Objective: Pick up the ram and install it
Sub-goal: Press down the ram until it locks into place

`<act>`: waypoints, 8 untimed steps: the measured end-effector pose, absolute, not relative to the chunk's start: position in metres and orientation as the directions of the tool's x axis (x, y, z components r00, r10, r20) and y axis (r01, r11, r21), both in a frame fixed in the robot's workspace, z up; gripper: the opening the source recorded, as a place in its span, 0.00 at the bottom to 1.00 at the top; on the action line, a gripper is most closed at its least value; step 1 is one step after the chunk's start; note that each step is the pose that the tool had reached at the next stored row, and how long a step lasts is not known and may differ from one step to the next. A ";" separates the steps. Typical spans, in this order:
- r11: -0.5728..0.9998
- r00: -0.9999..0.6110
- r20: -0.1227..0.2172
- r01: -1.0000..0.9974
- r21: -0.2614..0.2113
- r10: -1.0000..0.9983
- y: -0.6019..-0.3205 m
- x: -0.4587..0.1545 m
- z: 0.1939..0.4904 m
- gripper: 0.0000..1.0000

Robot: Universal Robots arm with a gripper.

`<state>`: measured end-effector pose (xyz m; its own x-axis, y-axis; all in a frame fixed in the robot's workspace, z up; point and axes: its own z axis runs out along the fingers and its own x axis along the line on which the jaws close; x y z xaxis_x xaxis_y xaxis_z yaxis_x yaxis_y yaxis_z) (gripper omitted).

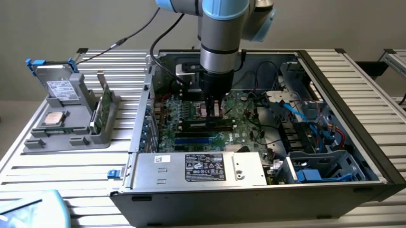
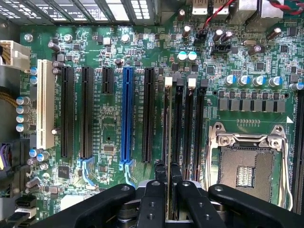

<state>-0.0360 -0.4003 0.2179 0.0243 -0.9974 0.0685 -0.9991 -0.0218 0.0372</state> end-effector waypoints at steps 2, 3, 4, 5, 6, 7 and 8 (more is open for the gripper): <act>-0.021 0.024 0.069 -0.999 0.037 -0.997 -0.400 -0.036 0.218 0.15; -0.021 0.024 0.068 -0.999 0.038 -0.997 -0.400 -0.036 0.218 0.15; -0.021 0.023 0.068 -0.999 0.038 -0.997 -0.400 -0.036 0.218 0.15; -0.021 0.023 0.068 -0.999 0.038 -0.997 -0.400 -0.036 0.218 0.15; -0.020 0.023 0.068 -0.999 0.038 -0.997 -0.400 -0.036 0.218 0.15; -0.019 0.022 0.069 -0.999 0.039 -0.997 -0.400 -0.036 0.218 0.15; -0.018 0.021 0.069 -0.999 0.039 -0.997 -0.400 -0.036 0.218 0.15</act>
